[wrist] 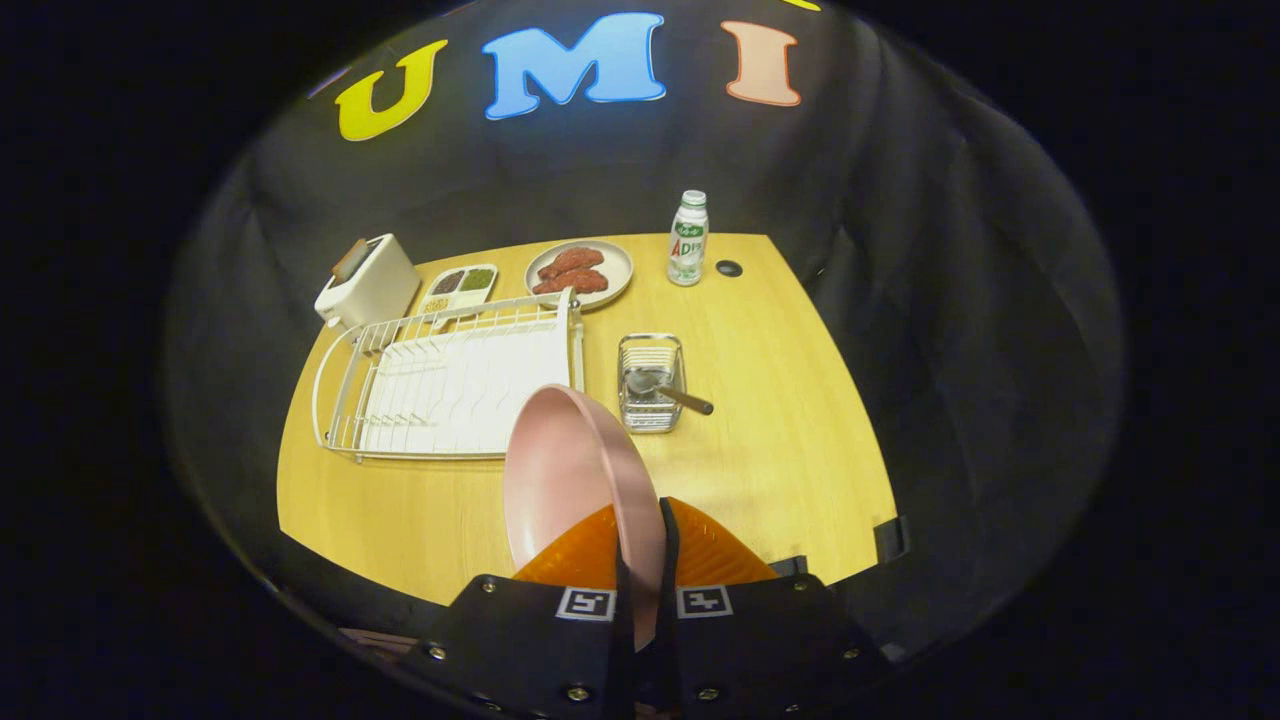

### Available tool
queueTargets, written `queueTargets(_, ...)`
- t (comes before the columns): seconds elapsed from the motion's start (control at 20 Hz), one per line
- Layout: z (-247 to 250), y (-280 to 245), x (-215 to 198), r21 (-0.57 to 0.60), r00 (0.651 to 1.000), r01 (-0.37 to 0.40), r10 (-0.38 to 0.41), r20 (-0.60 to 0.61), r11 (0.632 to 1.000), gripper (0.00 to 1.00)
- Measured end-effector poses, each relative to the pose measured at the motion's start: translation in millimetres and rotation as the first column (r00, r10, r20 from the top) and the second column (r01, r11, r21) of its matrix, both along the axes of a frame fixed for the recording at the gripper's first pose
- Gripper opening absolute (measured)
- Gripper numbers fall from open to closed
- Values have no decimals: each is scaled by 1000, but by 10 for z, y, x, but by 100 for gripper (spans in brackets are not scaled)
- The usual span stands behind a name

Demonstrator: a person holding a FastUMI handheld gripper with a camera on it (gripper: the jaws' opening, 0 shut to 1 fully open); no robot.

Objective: Take the plate from the dish rack, then take the spoon from the basket and place it into the plate.

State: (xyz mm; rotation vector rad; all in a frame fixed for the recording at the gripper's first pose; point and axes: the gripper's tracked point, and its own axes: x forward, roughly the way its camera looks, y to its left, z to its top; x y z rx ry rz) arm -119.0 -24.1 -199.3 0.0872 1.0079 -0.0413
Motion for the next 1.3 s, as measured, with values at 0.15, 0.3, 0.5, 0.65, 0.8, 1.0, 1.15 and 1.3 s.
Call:
queueTargets(0.15,-362,104,-85,51,998,-37,40,-53,998,8)
queueTargets(0.3,-649,184,-110,102,994,-50,59,-95,994,8)
queueTargets(0.5,-953,345,-89,204,987,-45,76,-143,978,8)
queueTargets(0.65,-1174,520,-54,303,981,-55,108,-159,951,8)
queueTargets(0.8,-1370,628,-51,349,972,-65,138,-188,935,8)
queueTargets(1.0,-1571,795,13,427,969,-85,174,-174,900,8)
queueTargets(1.15,-1718,862,9,501,962,-109,218,-164,859,8)
queueTargets(1.3,-1874,883,8,572,963,-107,227,-143,814,8)
